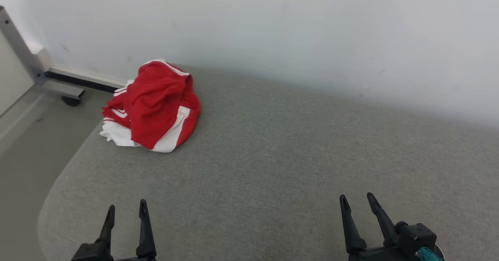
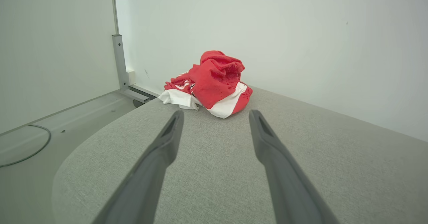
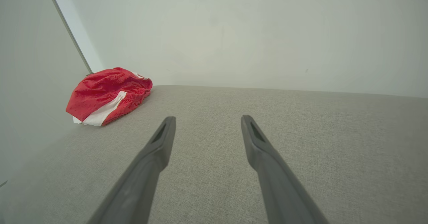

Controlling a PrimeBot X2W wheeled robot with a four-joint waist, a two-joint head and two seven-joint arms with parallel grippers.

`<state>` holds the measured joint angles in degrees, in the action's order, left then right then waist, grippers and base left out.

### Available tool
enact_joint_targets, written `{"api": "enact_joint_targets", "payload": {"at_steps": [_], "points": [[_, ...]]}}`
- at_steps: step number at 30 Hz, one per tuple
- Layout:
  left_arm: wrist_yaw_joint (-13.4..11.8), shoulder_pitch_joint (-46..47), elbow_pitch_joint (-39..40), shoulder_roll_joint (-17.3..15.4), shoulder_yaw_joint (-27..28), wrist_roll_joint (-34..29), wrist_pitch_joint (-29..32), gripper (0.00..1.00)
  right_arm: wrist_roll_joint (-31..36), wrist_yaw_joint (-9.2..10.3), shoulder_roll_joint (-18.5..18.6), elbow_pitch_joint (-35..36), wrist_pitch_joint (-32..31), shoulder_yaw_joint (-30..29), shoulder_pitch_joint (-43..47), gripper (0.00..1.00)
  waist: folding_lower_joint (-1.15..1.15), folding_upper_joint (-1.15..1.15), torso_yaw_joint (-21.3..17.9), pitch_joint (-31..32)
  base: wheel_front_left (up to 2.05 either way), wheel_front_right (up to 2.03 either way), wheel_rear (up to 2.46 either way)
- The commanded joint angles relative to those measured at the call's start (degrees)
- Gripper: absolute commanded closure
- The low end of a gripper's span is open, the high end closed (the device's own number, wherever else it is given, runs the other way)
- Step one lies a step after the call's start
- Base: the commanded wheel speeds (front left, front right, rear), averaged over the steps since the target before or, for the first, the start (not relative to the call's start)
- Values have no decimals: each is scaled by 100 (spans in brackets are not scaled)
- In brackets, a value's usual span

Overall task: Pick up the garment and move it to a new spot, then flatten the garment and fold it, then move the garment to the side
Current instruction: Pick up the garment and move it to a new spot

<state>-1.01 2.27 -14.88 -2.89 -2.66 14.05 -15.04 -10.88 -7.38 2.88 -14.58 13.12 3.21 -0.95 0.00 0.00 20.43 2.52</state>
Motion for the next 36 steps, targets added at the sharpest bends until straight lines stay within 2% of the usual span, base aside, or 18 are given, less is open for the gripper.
{"api": "enact_joint_targets", "payload": {"at_steps": [1, 6, 18, 29, 36], "points": [[22, -67, 61, 1, 52, 24, -22, 0, -10, -21, -1, -9, 10, 42, -10, 0, 0, 0, 559, -59, 0, 0, 0], [36, -135, 191, 1, 266, -54, -22, 0, 70, -21, 0, 17, -45, 123, -88, 0, 0, 0, 876, -132, 0, 0, 0], [-106, -466, 602, 3, 744, -5, -21, 0, 197, -21, 0, -63, -162, 400, -529, 0, 0, 0, 1019, -385, 0, 0, 0], [-206, -473, 601, 3, 725, 158, -21, 0, 171, -20, 0, -213, -72, 527, -627, 0, 0, 0, 1016, -391, 0, 0, 0], [-43, 297, -26, 4, 321, 113, 60, 0, 217, -20, 1, -144, -46, 422, -469, 0, 0, 0, 1015, -409, 0, 0, 0]]}}
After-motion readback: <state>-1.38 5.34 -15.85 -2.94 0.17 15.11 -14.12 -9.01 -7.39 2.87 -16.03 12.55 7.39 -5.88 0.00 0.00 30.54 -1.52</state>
